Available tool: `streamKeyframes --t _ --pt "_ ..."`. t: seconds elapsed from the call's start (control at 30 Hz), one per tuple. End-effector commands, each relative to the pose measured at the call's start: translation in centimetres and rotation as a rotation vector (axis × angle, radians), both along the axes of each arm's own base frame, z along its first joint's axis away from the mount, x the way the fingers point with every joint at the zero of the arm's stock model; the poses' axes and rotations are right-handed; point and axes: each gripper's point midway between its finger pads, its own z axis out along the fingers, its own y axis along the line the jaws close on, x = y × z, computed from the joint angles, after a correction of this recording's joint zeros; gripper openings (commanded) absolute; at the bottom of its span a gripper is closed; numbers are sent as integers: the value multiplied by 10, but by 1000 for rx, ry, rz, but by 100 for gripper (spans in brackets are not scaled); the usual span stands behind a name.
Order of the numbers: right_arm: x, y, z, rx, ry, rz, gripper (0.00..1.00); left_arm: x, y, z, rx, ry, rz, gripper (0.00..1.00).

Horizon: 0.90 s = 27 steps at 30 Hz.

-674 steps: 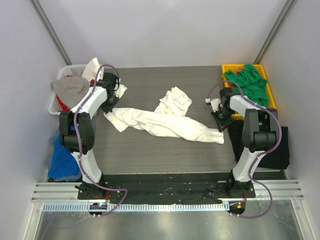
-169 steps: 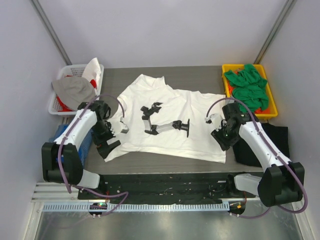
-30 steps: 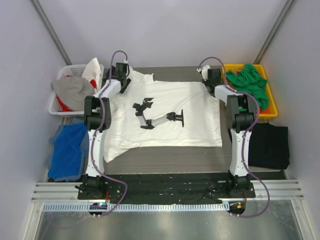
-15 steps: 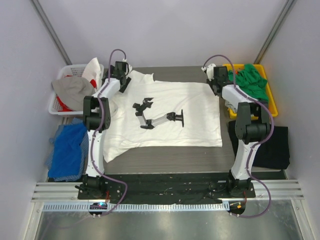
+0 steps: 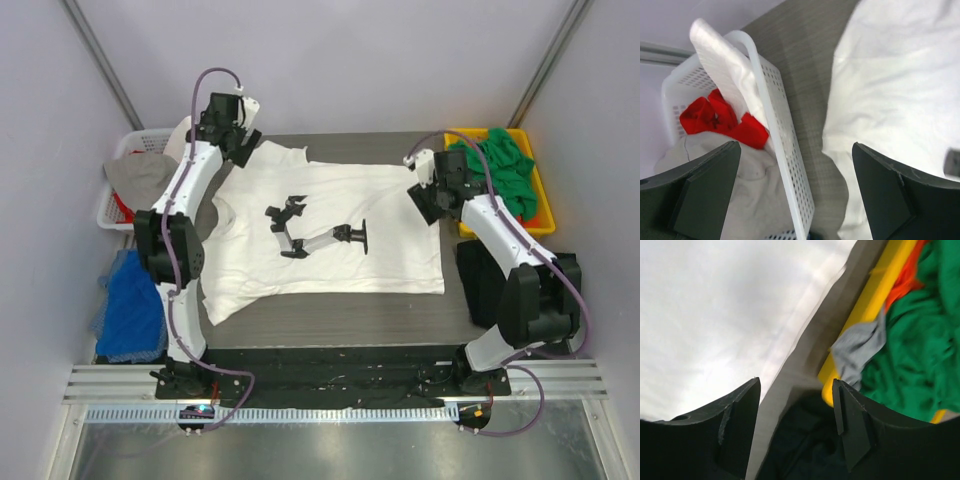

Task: Fold and stack the t-shirts
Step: Flatten out the tshirt, then grap the side of the flattened tshirt closest away from the robot with both arms

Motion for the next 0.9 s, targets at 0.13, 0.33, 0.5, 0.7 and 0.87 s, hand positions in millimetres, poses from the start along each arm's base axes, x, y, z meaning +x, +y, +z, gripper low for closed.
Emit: streamKeyframes --t 0.13,0.33,0.5,0.7,0.87 --pt "-131 -20 -64 -69 334 56 66 -160 -6 -41 -19 433 -256 100" --pt "-162 -22 -72 -56 346 66 66 -241 4 -62 -6 582 -319 98" --pt "-167 -18 -77 -30 342 81 65 -287 0 -74 -66 657 -355 97" --pt "-168 -11 -90 6 357 98 64 -310 0 -98 -85 711 -364 90" --pt "-174 -9 -106 15 378 105 64 -325 8 -115 -37 772 -411 85"
